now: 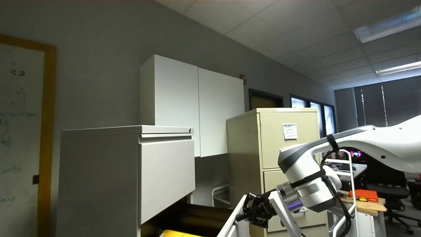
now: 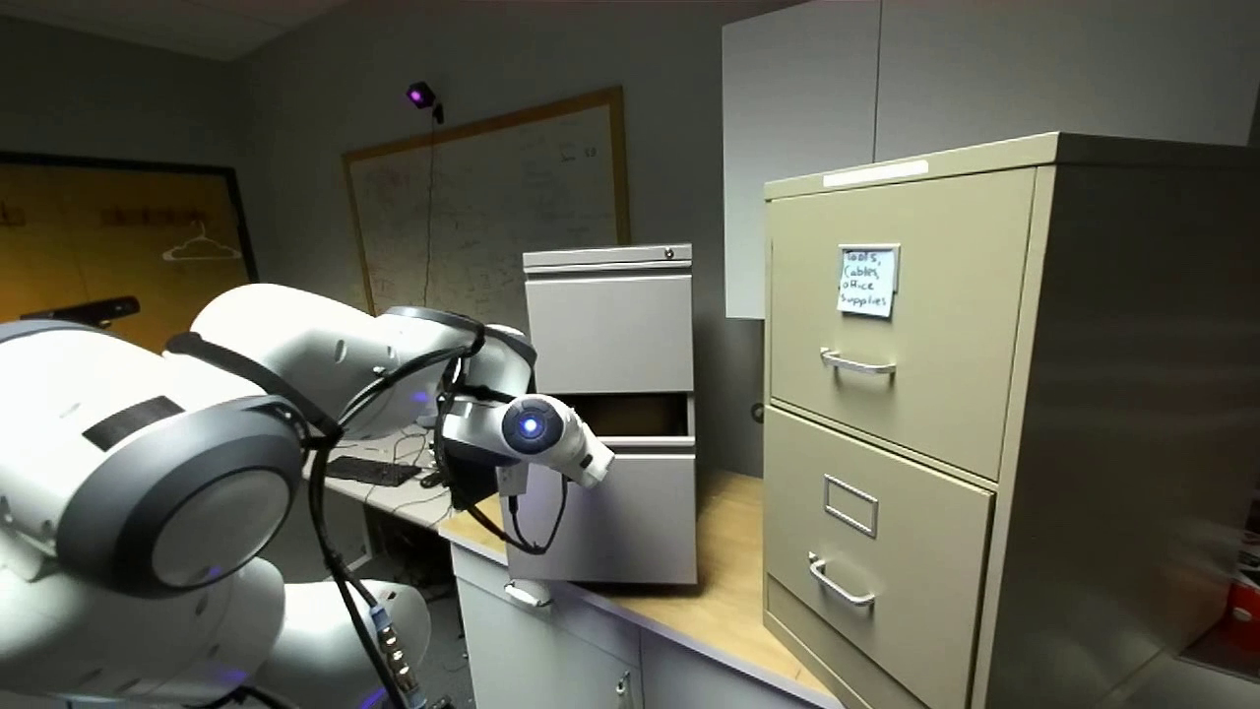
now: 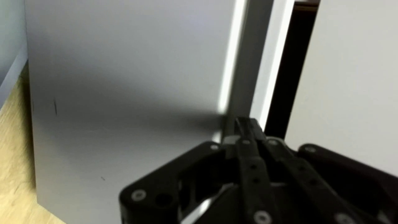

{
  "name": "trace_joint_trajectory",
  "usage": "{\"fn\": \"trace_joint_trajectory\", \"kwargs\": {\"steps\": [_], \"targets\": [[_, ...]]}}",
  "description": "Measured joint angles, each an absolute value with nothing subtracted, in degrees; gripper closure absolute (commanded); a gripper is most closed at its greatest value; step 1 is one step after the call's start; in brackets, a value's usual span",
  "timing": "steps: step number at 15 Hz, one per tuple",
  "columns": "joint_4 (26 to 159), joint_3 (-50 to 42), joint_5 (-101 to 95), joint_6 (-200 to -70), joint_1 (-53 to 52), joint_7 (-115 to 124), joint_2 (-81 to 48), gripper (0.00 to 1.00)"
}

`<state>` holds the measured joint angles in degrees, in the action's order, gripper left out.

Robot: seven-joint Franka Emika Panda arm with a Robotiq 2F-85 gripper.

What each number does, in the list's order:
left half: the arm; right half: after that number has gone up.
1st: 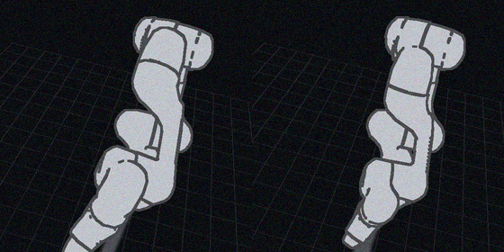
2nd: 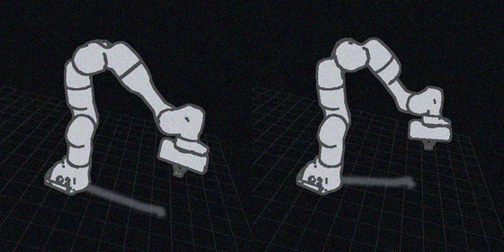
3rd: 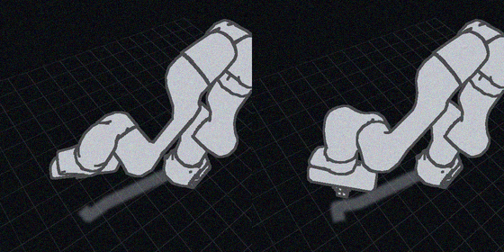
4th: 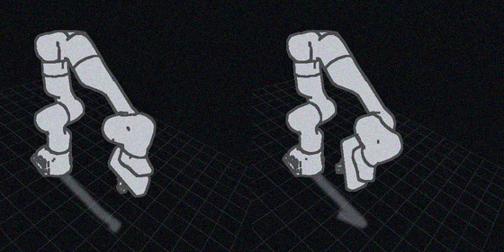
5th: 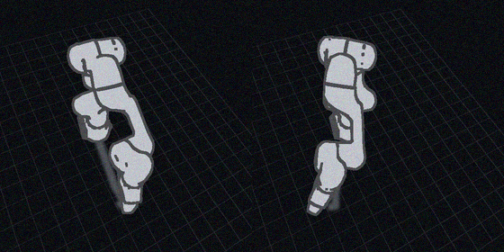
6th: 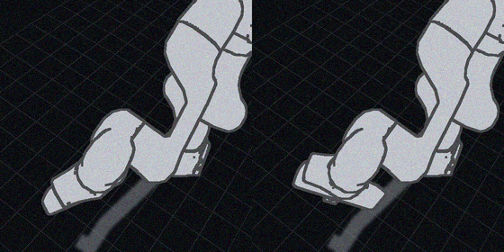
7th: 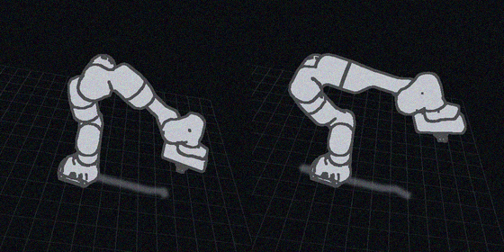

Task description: Close the drawer on the left filing cabinet

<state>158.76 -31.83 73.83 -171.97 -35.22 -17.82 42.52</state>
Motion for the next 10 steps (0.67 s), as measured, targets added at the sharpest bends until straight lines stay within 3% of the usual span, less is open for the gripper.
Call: {"fn": "trace_joint_trajectory", "kwargs": {"steps": [10], "targets": [[150.43, -31.37, 68.16, -167.0, -37.05, -15.37, 31.49, 1.0]]}}
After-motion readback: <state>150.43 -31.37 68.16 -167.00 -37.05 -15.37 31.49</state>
